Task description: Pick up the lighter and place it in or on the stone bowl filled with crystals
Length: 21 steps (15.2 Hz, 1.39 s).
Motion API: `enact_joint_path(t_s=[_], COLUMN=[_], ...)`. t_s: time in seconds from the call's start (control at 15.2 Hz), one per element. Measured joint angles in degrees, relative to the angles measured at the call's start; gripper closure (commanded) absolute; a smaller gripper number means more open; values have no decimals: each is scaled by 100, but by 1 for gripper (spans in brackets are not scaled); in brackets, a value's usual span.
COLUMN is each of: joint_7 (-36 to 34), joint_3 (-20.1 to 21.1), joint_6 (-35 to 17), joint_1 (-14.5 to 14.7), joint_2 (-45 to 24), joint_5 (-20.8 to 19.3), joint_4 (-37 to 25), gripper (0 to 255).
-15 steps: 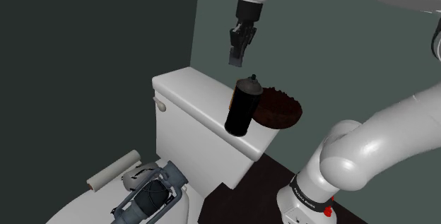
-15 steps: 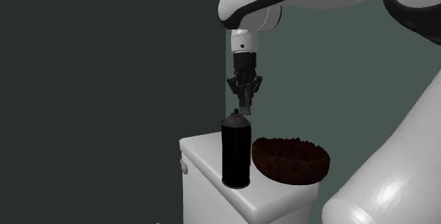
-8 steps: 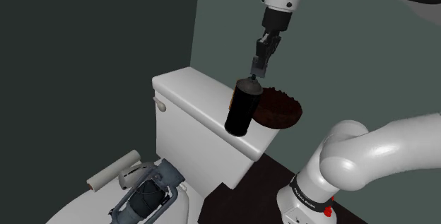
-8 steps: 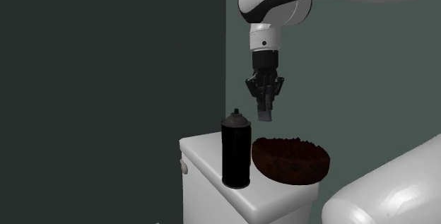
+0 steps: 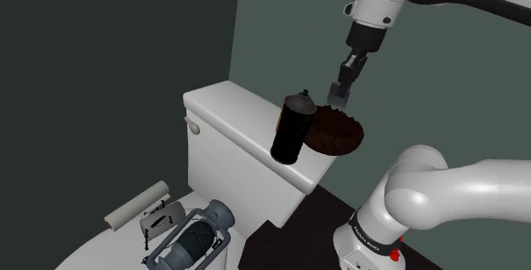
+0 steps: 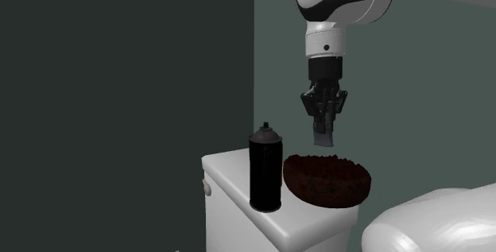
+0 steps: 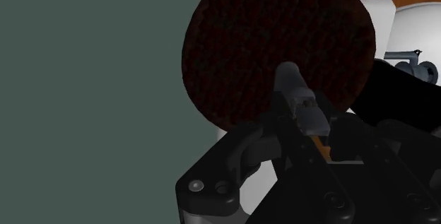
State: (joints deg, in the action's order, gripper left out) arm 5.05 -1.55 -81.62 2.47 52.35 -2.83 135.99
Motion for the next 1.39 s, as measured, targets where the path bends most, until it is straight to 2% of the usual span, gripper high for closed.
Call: enact_joint_path(t_s=[0.59, 1.06, 1.12, 1.39], joint_7=[-29, -27, -27, -26], joint_3=[-3, -10, -10, -11], joint_6=[-545, -645, -647, -648], joint_1=[-1, -5, -6, -6], joint_2=[321, 334, 333, 334], joint_5=[-5, -11, -12, -13], joint_4=[835, 973, 978, 984], gripper=[255, 255, 0, 0])
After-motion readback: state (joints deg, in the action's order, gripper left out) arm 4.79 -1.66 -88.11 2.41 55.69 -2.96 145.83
